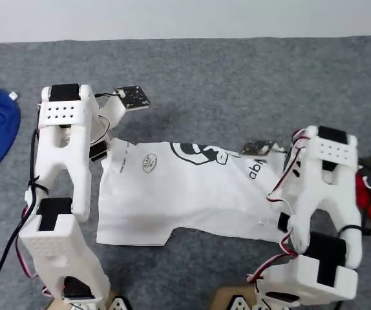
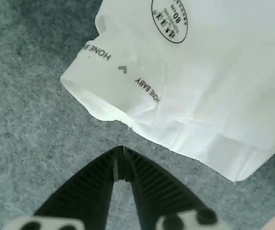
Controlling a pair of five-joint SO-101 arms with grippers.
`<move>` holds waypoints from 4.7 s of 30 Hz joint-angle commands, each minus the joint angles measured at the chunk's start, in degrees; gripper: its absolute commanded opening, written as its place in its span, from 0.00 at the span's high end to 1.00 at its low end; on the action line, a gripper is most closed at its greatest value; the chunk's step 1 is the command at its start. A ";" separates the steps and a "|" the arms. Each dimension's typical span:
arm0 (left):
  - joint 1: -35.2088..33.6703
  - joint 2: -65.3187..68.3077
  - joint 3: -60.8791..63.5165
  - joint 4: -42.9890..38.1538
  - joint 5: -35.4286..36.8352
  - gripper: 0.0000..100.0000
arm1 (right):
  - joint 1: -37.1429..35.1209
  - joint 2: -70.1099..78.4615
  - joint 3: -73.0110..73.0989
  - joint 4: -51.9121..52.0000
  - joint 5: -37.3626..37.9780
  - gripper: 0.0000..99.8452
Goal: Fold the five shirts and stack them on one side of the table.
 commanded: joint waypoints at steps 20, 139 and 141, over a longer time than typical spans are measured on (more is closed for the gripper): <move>-2.55 -4.92 5.93 1.85 0.18 0.93 | -0.84 -0.31 -4.31 -1.80 -6.77 0.84; 11.25 7.38 -13.58 1.58 1.41 0.87 | -6.02 -0.22 7.65 -16.40 -6.77 0.99; 10.55 7.38 -11.30 1.58 1.41 0.87 | -6.02 -0.22 7.65 -16.40 -6.77 0.99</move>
